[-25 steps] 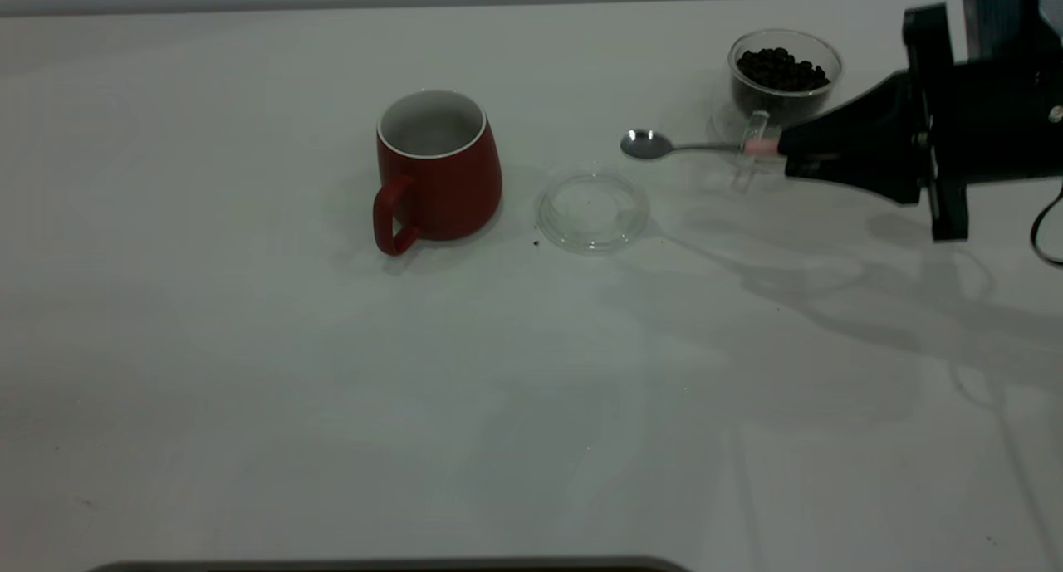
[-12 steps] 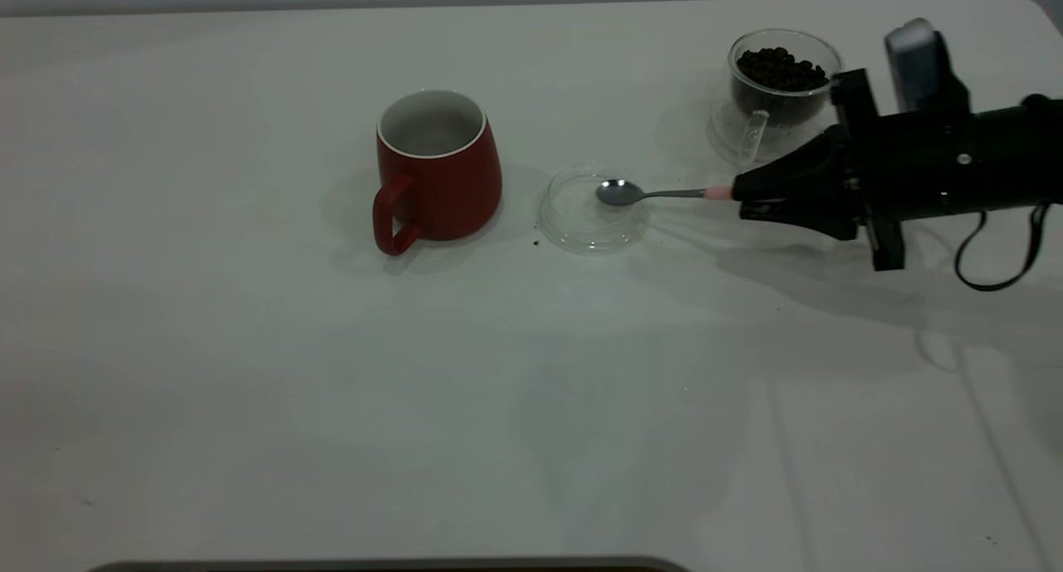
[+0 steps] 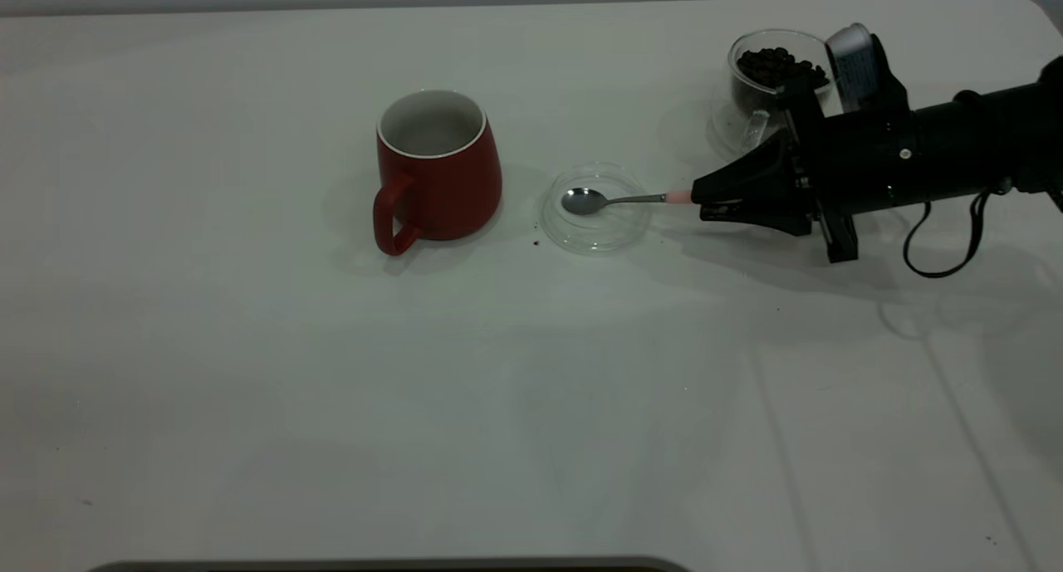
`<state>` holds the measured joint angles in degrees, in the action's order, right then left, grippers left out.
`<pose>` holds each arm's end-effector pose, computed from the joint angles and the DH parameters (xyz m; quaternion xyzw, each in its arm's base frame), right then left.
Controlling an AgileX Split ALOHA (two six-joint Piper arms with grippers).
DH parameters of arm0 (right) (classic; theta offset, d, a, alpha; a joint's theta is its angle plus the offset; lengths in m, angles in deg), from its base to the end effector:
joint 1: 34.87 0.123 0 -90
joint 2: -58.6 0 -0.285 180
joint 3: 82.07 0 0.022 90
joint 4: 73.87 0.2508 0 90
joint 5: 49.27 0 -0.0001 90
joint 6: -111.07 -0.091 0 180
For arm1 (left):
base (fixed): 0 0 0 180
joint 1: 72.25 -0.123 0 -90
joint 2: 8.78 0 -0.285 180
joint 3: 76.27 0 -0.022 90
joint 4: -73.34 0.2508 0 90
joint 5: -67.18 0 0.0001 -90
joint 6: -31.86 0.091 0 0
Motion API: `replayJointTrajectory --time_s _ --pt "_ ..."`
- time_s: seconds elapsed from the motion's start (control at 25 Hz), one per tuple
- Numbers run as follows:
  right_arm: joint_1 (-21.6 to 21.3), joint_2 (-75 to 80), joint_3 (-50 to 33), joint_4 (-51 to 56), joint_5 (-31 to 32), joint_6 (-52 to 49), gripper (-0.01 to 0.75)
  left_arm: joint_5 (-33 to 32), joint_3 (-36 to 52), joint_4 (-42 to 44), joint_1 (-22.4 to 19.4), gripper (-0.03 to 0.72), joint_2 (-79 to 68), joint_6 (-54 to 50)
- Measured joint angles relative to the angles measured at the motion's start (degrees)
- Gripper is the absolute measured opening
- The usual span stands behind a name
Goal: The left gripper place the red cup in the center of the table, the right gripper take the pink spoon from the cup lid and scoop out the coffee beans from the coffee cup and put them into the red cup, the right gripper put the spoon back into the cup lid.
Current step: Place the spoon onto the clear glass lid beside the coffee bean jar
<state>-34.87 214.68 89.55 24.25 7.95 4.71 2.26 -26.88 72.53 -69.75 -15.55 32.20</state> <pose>0.3725 0.0758 -0.0417 0.1198 0.8547 0.4984 0.0819 -0.0091 -0.0008 0.2675 0.0221 0.8704 -0.0163 0.4916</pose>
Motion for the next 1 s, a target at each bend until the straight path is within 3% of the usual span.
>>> replayJointTrajectory --time_s 0.76,0.92,1.0 --pt "2.8 2.3 1.1 4.6 1.5 2.3 0.102 0.0 0.0 0.0 0.0 0.569 0.0 0.0" --pt "2.8 2.3 1.1 4.7 1.6 2.7 0.169 0.0 0.0 0.0 0.0 0.569 0.0 0.1" --pt "2.8 2.3 1.1 4.7 1.6 2.7 0.248 0.0 0.0 0.0 0.0 0.569 0.0 0.2"
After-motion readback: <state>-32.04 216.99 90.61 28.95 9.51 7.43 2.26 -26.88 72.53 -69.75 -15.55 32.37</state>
